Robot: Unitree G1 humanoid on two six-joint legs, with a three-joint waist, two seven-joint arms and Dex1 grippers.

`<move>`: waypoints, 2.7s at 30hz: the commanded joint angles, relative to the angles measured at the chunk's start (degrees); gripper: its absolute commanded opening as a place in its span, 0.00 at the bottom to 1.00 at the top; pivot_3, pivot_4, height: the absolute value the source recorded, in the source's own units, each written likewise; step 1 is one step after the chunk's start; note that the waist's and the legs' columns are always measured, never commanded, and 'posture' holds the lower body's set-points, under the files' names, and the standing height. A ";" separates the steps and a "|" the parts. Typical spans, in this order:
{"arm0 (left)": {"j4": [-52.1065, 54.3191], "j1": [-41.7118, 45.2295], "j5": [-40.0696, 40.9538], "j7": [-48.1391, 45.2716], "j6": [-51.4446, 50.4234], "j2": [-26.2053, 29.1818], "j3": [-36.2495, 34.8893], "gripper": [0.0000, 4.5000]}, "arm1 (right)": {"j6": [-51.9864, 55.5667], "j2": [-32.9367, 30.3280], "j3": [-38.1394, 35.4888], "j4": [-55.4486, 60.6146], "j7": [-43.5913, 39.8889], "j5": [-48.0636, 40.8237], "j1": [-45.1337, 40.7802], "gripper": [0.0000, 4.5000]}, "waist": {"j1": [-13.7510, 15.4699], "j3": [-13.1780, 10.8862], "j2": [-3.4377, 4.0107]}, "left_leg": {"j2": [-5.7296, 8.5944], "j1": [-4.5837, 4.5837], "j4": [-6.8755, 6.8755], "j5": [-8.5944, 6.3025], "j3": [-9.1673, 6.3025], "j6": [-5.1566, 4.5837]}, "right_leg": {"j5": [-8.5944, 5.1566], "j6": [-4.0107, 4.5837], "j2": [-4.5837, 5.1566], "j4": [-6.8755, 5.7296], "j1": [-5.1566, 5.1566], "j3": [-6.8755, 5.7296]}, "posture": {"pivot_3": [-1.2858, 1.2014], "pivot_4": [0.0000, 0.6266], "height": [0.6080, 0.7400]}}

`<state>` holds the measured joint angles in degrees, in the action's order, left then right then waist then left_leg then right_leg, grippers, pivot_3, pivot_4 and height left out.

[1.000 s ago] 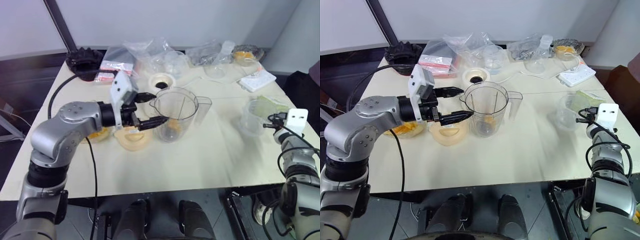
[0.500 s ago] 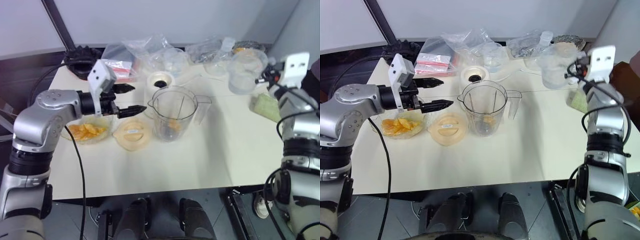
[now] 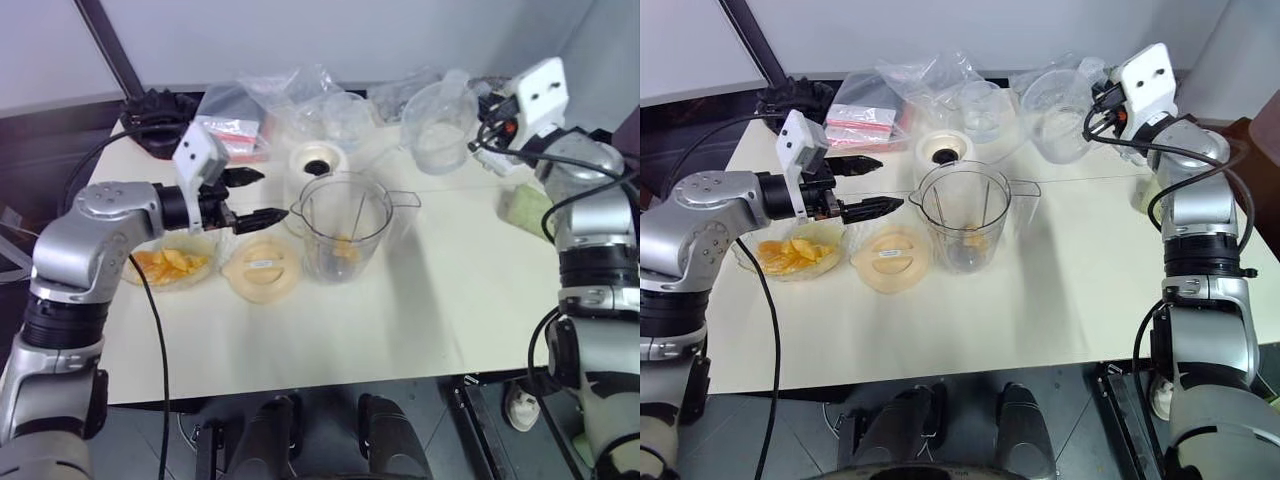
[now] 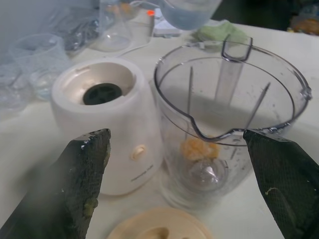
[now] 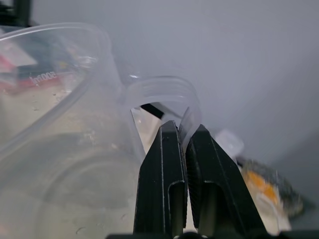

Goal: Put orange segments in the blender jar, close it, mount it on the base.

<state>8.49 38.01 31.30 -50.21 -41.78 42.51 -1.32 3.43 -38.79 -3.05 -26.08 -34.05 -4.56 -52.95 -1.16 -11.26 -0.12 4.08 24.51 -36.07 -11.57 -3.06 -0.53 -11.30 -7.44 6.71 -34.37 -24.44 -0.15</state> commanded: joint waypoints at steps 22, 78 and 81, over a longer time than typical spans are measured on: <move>1.33 -0.45 2.42 1.10 -1.26 -0.14 -2.74 0.99 | -10.74 0.43 3.67 11.27 -1.38 6.26 -0.77 0.01 | 0.26 -0.01 -0.02 | 0.01 -0.01 -0.07 0.04 -0.02 0.07 | 0.00 0.01 -0.01 -0.09 0.00 0.00 | 0.52 0.24 1.00; 10.26 -0.39 13.03 0.09 -8.37 -3.27 -2.60 0.99 | 15.02 12.61 -28.02 15.32 31.90 -7.98 25.54 0.01 | 0.11 0.01 -0.04 | -0.02 -0.24 -0.21 0.10 0.09 0.09 | -0.03 0.06 -0.04 -0.66 0.02 0.16 | 0.52 0.24 1.00; 10.67 -1.03 13.21 0.32 -8.78 -3.21 -2.55 0.99 | 12.36 14.25 -28.13 11.31 33.67 -7.93 27.39 0.01 | 0.05 0.01 -0.03 | -0.02 -0.26 -0.22 0.16 0.12 0.04 | -0.04 0.07 -0.04 -0.67 0.02 0.21 | 0.52 0.24 1.00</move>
<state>17.43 37.03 43.85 -49.99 -50.70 39.17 -3.09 18.96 -24.27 -30.02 -15.38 -1.21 -12.45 -24.98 -1.10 -11.24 -0.16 4.06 24.24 -36.28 -11.41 -2.94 -0.49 -11.34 -7.36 6.67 -35.05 -24.42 0.06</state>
